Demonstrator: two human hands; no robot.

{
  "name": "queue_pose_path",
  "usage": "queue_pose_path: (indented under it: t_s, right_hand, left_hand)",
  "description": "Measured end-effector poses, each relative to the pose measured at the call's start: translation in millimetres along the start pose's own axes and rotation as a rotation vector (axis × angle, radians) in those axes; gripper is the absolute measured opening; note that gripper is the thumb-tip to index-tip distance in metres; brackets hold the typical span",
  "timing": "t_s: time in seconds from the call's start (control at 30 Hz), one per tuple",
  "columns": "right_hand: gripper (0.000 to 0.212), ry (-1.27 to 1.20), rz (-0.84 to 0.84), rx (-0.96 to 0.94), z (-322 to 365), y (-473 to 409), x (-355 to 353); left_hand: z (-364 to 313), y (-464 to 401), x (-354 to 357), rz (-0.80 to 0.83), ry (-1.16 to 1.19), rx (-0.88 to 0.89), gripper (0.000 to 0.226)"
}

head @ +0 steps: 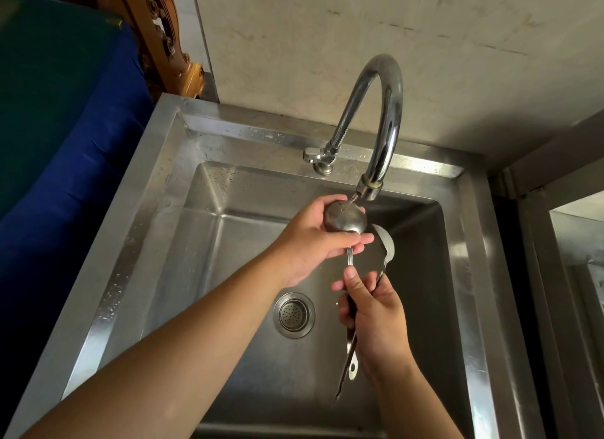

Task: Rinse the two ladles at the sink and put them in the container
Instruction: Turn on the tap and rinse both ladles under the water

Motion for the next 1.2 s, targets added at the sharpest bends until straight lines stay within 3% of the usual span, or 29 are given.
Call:
queue_pose_path:
  t_s: [0.13, 0.37, 0.53, 0.73, 0.8, 0.9, 1.03, 1.2]
  right_hand:
    - [0.043, 0.062, 0.013, -0.031, -2.8, 0.2, -5.1]
    - [0.045, 0.15, 0.116, -0.085, -4.1, -0.3, 4.7]
    - [0.038, 0.292, 0.106, -0.124, 7.1, -4.8, 12.9]
    - [0.04, 0.484, 0.067, -0.088, 22.2, -11.3, 22.6]
    - [0.039, 0.498, 0.081, -0.1, 27.2, -13.3, 27.9]
    - [0.038, 0.483, 0.101, -0.107, 33.4, -17.0, 36.0]
    - [0.035, 0.494, 0.083, -0.128, 42.4, -22.0, 38.3]
    - [0.039, 0.61, 0.04, -0.127, 45.7, -24.4, 36.9]
  left_hand:
    - [2.9, -1.5, -1.9, -0.115, -0.024, -0.02, 0.07]
    - [-12.9, -9.2, -1.4, -0.334, -0.035, -0.14, 0.026]
    - [-22.1, -4.3, -15.7, -0.394, 0.082, -0.148, 0.036]
    - [-22.2, 16.2, -37.8, -0.464, -0.21, -0.159, 0.041]
    - [-15.4, 23.0, -36.7, -0.422, -0.222, -0.151, 0.049]
    - [-6.9, 31.0, -25.7, -0.32, -0.09, -0.119, 0.029]
    - [-1.8, 40.9, -19.8, -0.311, -0.01, -0.078, 0.024]
    - [-0.3, 43.9, -20.3, -0.298, -0.144, -0.036, 0.021]
Point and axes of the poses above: each hand's wrist, its own y-axis away from the middle knuckle, its own x-axis out of the palm, z = x × y, the point moved 4 cm from there along -y, towards the middle knuckle, and after that the axes turned 3 degrees about z, right-handed, at the moved point
